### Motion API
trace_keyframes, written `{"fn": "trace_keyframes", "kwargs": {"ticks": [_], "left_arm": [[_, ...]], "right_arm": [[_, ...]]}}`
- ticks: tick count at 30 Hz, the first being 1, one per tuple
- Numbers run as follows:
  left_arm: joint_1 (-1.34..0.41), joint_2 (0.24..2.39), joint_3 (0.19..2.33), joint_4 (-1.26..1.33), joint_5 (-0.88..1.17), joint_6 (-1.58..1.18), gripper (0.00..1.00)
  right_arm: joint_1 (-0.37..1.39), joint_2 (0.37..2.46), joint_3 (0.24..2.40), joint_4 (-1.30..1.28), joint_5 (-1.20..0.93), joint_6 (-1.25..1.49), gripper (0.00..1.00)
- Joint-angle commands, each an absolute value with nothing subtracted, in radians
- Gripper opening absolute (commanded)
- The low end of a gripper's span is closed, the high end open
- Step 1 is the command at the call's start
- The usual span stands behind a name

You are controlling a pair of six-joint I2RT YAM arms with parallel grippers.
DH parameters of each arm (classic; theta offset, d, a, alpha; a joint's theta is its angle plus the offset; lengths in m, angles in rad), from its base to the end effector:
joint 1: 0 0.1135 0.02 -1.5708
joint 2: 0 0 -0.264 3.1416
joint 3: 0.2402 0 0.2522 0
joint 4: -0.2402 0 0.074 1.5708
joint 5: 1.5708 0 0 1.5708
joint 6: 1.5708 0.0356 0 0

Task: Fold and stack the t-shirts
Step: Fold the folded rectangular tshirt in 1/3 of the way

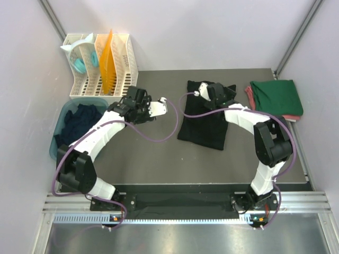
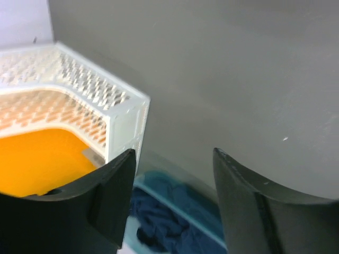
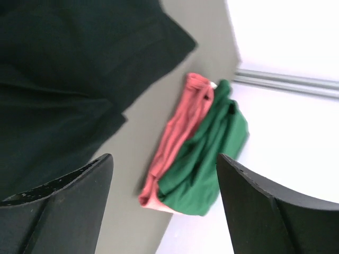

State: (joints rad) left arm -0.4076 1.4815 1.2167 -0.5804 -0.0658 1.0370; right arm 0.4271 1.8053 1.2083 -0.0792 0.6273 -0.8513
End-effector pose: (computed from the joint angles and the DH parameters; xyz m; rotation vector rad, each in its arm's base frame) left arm 0.2959 -0.1252 0.2883 1.5946 1.8558 0.3640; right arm 0.3708 0.1458 0.2178 -1.0510 1.9952 -0.9316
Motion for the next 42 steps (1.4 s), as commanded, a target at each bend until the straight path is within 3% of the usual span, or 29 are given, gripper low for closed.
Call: {"fn": "trace_keyframes", "kwargs": {"ticks": [1,5,8,16,20,30,42], "left_arm": [[-0.422,1.457,1.275,-0.626,0.109,1.054,0.71],[-0.469,1.558,1.4,-0.765,0.277,1.057,0.71],[-0.517,1.661,1.475,-0.799,0.35,1.068,0.69],[-0.584,1.991,1.781,-0.836,0.471,1.054,0.52],[-0.594,2.128,1.943,-0.835,0.512,1.071,0.52],[-0.606,2.224,2.011,-0.749,0.551,1.157,0.48],[-0.63,2.256,1.974,-0.652,0.557,1.177,0.51]], "right_arm": [[0.39,1.738,1.331,-0.263,0.453,-0.721,0.79],[0.336,1.661,1.405,-0.487,0.182,-0.657,0.79],[0.319,1.56,1.399,-0.607,0.102,-0.695,0.81],[0.266,1.405,1.371,-0.71,0.204,-0.856,0.85],[0.21,1.388,1.448,-0.782,0.219,-0.838,0.85],[0.192,1.304,1.401,-0.808,0.293,-0.879,0.85],[0.186,1.316,1.394,-0.788,0.293,-0.876,0.84]]}}
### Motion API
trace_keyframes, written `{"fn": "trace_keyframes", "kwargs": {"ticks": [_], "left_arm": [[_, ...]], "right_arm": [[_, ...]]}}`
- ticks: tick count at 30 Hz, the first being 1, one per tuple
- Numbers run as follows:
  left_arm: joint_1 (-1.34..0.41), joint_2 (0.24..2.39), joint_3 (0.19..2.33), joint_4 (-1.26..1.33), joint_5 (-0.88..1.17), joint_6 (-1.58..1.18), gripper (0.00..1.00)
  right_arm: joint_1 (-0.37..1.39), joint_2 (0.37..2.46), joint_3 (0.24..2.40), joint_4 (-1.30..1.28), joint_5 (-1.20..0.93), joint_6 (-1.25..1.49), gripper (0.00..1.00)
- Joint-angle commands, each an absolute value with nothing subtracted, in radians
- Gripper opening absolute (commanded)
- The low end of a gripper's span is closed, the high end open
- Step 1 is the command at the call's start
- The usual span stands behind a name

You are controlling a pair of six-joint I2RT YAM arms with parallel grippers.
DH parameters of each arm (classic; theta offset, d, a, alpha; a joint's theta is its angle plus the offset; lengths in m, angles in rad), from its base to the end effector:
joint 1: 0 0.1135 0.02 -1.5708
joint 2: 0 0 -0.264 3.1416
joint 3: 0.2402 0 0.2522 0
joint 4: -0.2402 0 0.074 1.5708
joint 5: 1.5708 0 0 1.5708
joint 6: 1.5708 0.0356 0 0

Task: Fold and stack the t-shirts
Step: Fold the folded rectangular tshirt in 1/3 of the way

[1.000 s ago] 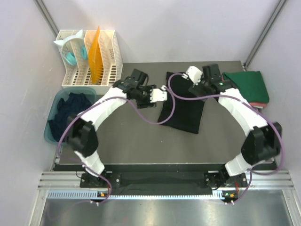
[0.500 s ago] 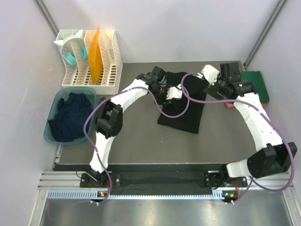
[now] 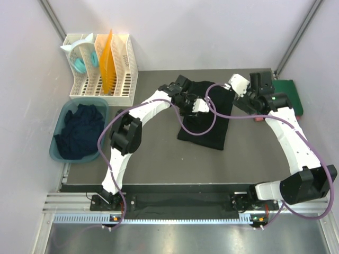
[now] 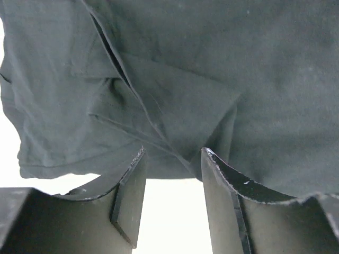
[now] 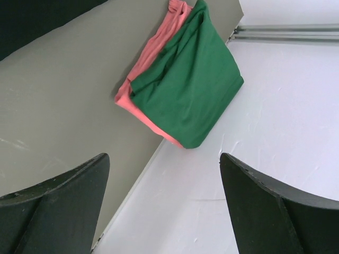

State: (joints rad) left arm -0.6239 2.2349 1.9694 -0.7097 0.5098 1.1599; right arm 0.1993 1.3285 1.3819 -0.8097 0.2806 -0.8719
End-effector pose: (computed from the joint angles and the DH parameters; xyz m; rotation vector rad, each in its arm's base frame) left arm 0.3906 -0.3026 0.2280 1.9972 1.3637 -0.4098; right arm 0.2732 0.0451 0.3685 -1.0902 2.1212 -0.6562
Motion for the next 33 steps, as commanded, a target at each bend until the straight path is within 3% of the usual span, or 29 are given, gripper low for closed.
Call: {"fn": "trace_keyframes", "kwargs": {"ticks": [1,13,16,19,20,33], "left_arm": [[-0.632,2.258,1.974,-0.65,0.555,1.178,0.5],[-0.644,2.298,1.971,-0.67,0.515,1.21,0.49],[-0.644,2.303,1.97,-0.663,0.5,1.218,0.36],[-0.65,2.301,1.962,-0.628,0.476,1.216,0.06],[-0.65,2.299,1.959,-0.615,0.469,1.209,0.0],[-0.684,2.195,1.824,-0.246,0.302,1.201,0.0]], "right_arm": [[0.186,1.319,1.394,-0.788,0.291,-0.877,0.84],[0.186,1.316,1.411,-0.787,0.284,-0.873,0.82],[0.186,1.31,1.407,-0.787,0.287,-0.874,0.82],[0.186,1.304,1.401,-0.787,0.285,-0.874,0.81],[0.187,1.304,1.399,-0.784,0.285,-0.874,0.82],[0.186,1.309,1.391,-0.77,0.282,-0.867,0.81]]}}
